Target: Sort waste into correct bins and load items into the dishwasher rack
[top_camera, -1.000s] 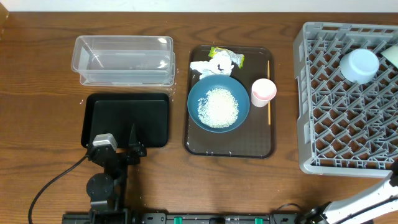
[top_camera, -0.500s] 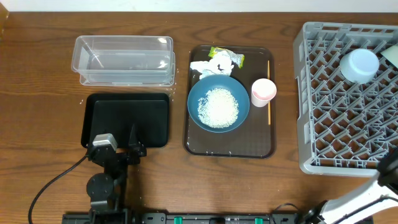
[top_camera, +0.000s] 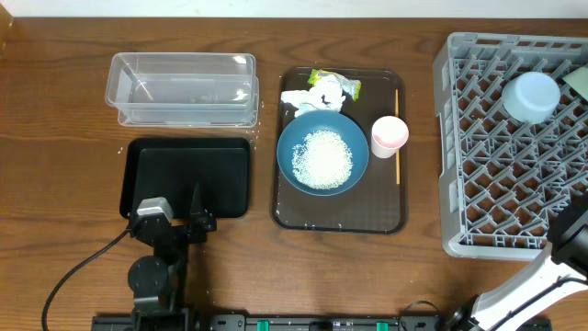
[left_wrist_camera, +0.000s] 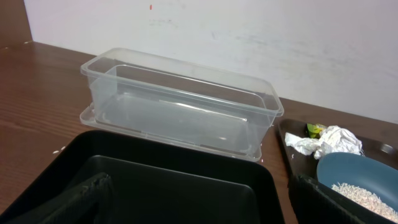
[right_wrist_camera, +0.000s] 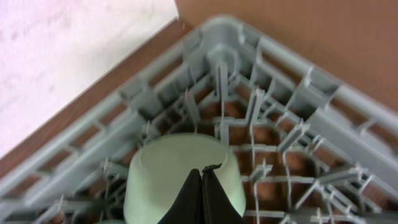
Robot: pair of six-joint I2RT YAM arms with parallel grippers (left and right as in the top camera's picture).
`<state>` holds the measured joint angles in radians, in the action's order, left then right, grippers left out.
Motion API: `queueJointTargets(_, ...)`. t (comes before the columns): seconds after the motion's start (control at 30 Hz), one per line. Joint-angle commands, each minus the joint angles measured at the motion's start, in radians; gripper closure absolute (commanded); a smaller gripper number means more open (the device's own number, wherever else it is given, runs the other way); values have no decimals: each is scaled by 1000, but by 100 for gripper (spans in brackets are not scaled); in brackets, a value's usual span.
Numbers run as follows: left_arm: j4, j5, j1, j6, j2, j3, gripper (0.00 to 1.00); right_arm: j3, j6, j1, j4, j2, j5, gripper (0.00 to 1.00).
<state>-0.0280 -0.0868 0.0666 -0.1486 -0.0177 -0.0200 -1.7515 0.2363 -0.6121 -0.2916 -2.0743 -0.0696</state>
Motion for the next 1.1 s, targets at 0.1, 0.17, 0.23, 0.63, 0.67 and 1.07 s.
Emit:
queueJointTargets(0.1, -35, -14, 2, 18, 0, 16, 8, -22, -25, -5, 72, -90, -46, 99)
queueJointTargets(0.17, -35, -14, 2, 18, 0, 16, 8, -22, -25, -1, 85, -117, -46, 99)
queueJointTargets(0.23, -35, -14, 2, 18, 0, 16, 8, -22, -25, 1, 96, -138, -43, 99)
queueJointTargets(0.63, -35, -14, 2, 18, 0, 16, 8, -23, -24, 0, 42, -129, 154, 99)
queueJointTargets(0.67, -35, -14, 2, 18, 0, 16, 8, -23, -24, 0, 37, -124, 173, 99)
queueJointTargets(1.07, -35, -14, 2, 18, 0, 16, 8, -23, -13, 5, -128, -51, 322, 99)
